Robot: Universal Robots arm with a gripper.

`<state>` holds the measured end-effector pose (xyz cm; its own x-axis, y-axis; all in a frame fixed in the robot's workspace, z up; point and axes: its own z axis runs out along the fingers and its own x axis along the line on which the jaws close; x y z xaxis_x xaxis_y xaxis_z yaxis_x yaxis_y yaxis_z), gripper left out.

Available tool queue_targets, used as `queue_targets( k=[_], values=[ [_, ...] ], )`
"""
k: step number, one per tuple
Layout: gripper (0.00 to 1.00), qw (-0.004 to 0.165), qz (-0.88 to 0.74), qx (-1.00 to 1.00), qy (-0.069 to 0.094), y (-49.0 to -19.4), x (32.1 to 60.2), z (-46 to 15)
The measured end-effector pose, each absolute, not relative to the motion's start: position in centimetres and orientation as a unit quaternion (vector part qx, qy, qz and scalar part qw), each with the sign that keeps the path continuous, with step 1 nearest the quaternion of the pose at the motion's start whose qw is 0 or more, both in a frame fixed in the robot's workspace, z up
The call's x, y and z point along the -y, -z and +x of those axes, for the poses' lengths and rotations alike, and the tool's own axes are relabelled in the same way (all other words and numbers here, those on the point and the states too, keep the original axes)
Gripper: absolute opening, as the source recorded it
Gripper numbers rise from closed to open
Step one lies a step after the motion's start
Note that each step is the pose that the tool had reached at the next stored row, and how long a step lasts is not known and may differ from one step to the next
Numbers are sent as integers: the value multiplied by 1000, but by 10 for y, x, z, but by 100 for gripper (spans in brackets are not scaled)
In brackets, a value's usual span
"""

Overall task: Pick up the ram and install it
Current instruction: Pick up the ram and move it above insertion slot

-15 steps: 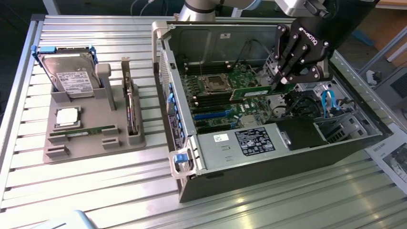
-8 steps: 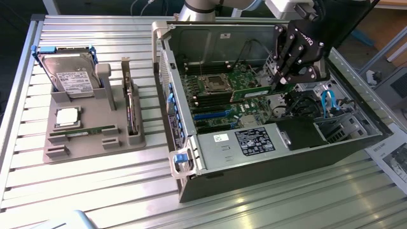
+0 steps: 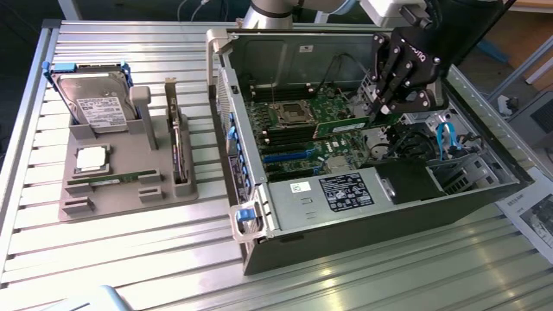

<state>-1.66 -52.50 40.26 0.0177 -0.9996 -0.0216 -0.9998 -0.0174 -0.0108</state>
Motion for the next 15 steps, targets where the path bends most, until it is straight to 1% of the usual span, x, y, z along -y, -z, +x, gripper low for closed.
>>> queue_targets(
  k=[5,15],
  values=[
    [12,11,-713,-701,-5,-403,525,-16],
    [12,-7,-713,-701,-23,-402,526,-2]
  ],
)
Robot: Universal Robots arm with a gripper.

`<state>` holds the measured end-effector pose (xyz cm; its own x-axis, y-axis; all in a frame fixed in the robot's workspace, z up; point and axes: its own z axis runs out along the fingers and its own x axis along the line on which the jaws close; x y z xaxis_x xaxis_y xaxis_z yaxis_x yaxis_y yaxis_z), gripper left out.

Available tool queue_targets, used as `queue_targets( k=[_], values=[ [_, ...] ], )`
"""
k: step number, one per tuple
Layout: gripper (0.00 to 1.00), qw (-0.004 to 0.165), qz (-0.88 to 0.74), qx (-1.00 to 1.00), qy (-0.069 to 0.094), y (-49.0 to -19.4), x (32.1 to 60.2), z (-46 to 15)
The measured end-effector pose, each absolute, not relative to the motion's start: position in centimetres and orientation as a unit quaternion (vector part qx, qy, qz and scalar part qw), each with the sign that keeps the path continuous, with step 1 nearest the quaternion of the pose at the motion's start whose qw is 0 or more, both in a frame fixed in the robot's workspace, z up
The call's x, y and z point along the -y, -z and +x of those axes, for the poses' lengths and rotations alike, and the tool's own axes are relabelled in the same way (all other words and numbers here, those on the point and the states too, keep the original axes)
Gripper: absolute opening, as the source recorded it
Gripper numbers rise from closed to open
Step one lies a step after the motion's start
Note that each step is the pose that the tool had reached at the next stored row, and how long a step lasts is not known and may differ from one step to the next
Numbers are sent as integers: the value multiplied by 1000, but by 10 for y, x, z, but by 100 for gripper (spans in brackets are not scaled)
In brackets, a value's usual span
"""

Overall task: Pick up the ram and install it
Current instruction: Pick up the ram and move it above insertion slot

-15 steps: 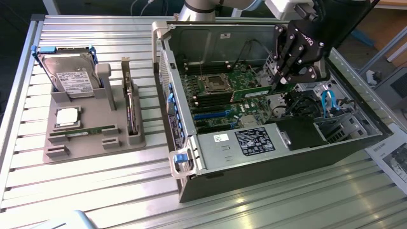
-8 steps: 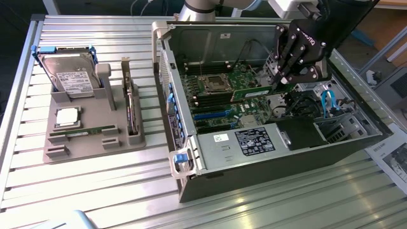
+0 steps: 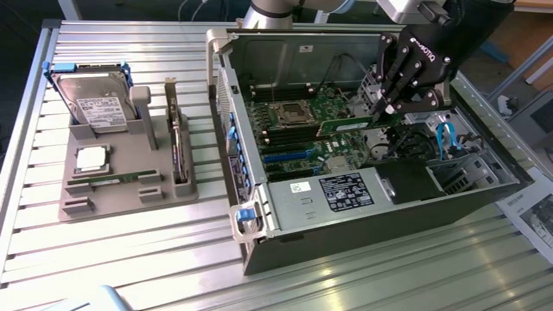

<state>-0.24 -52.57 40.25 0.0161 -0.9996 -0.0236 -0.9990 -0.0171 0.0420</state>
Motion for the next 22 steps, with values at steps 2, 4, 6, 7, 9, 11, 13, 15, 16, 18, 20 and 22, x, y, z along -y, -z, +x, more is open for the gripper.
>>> queue_targets(
  k=[2,4,6,7,9,11,13,15,16,18,20,22],
  values=[
    [12,7,713,701,23,-402,526,-2],
    [12,7,713,701,23,-402,526,-2],
    [12,7,713,701,23,-401,524,-2],
    [12,7,713,701,23,-401,522,-2],
    [12,7,712,702,23,-399,517,-2],
    [12,7,711,702,23,-398,507,-2],
    [12,7,711,703,23,-397,500,-2],
    [12,7,710,704,23,-395,490,-2],
    [12,7,710,704,23,-395,487,-2],
    [12,7,709,705,23,-394,481,-2],
    [12,7,708,705,23,-393,473,-2],
    [12,7,708,706,23,-392,466,-2]
  ],
)
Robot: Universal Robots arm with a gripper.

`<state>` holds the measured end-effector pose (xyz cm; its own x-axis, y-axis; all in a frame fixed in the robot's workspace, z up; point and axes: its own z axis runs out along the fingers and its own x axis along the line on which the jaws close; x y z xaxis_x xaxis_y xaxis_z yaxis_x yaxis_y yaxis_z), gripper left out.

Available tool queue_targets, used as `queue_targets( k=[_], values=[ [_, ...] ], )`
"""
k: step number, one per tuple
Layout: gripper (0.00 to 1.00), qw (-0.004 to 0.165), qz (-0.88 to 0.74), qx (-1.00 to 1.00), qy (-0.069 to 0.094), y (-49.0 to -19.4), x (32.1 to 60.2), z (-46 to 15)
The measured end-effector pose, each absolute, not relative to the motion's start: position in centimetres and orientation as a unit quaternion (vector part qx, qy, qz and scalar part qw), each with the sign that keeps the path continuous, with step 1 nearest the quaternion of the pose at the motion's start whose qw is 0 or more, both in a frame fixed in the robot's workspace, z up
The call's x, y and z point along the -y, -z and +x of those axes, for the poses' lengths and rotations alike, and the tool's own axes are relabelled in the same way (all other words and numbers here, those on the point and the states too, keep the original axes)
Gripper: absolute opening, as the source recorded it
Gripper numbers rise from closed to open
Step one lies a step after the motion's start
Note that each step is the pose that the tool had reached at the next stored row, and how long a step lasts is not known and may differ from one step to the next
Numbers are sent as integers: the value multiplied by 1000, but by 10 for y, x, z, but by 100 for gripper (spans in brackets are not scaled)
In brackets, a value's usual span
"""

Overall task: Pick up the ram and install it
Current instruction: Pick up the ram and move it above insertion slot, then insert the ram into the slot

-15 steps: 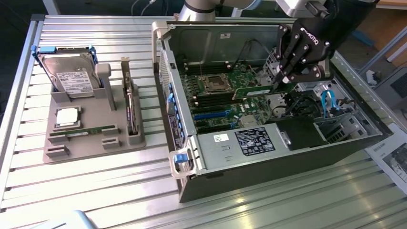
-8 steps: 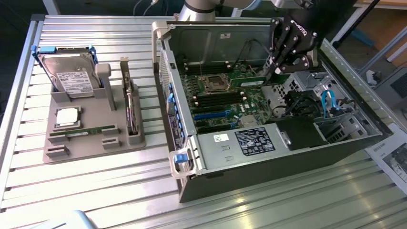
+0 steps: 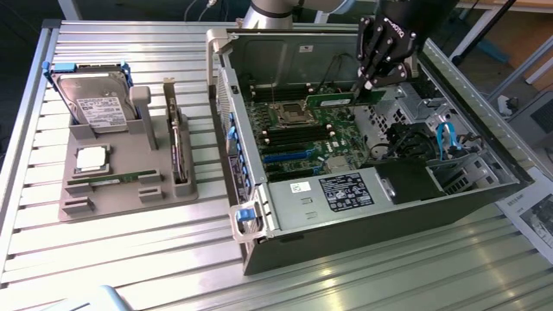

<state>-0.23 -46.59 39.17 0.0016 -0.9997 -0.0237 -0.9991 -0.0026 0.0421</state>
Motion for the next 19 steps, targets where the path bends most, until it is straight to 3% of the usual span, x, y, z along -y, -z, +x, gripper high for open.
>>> queue_targets(
  k=[11,19],
  values=[
    [12,6,704,710,23,-384,418,-2],
    [12,6,704,710,23,-384,417,-2]
  ],
)
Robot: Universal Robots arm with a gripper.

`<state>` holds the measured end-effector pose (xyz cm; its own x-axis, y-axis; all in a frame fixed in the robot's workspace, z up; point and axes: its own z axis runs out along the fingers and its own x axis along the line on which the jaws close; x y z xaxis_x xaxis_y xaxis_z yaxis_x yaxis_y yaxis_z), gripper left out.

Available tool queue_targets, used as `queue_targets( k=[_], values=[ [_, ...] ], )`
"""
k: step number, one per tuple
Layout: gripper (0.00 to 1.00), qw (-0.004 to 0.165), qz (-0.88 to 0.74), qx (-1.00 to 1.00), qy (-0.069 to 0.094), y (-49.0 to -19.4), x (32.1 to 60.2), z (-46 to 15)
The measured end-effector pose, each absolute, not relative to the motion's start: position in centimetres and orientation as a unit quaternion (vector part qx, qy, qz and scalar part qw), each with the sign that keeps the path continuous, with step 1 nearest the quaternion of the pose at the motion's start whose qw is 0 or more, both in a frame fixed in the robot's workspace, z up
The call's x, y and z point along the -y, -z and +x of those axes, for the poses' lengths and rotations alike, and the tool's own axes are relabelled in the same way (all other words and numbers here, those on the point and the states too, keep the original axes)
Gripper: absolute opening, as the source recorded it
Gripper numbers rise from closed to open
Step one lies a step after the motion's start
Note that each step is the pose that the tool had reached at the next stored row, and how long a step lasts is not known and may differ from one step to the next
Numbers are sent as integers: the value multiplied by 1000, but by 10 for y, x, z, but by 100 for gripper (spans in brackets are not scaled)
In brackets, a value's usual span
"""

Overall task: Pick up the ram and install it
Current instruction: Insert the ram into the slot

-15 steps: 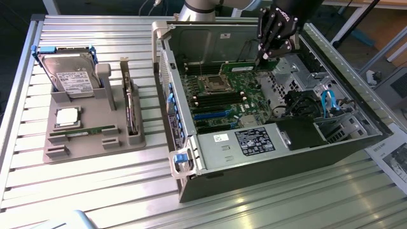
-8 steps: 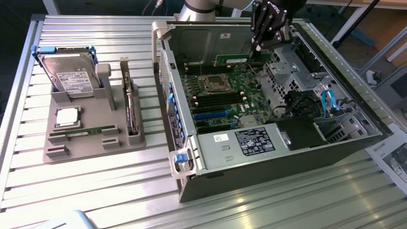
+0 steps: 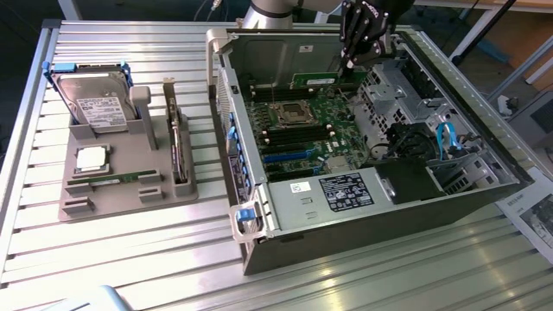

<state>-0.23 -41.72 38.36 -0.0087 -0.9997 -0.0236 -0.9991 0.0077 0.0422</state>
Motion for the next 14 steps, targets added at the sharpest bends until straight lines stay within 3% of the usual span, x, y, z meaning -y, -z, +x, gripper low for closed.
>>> queue_targets(
  k=[14],
  values=[
    [12,6,704,710,23,-367,417,-2]
  ],
)
